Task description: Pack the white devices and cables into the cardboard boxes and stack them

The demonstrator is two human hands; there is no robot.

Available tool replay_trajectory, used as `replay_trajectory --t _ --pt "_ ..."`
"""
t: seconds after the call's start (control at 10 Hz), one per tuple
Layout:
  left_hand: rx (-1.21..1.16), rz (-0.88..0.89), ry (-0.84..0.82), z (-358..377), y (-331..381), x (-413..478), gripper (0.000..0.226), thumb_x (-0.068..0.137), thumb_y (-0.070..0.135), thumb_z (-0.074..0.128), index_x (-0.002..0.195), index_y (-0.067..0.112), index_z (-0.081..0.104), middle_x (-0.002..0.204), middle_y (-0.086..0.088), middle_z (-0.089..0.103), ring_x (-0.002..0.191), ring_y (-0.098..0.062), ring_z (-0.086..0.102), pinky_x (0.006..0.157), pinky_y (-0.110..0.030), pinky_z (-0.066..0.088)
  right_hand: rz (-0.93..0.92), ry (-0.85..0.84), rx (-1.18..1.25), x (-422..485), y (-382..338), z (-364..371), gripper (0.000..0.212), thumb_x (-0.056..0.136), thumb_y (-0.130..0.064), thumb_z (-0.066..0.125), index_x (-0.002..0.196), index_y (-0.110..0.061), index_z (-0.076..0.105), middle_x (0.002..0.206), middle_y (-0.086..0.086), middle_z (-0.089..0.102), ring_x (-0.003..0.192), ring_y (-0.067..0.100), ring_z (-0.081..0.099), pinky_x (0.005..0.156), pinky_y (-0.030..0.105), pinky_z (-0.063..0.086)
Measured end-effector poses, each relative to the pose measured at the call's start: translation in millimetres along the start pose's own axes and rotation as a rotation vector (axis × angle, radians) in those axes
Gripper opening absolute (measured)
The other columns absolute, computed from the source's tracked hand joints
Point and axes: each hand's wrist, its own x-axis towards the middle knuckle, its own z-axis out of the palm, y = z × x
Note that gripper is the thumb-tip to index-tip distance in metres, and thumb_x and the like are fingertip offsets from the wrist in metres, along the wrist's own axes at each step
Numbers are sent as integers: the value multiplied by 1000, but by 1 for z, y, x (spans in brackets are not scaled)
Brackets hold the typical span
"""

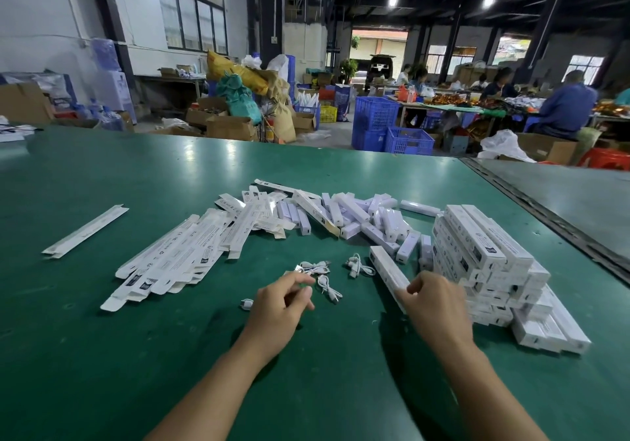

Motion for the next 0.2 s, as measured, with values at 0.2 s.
replay_trajectory --t 0.2 --pt "49 -10 -15 3 2 0 30 98 11 57 90 40 65 72 13 71 58 -8 54 64 -34 49 -34 -9 -71 -1 -1 -2 33 92 -52 59 95 -20 67 97 -1 66 81 15 62 74 36 56"
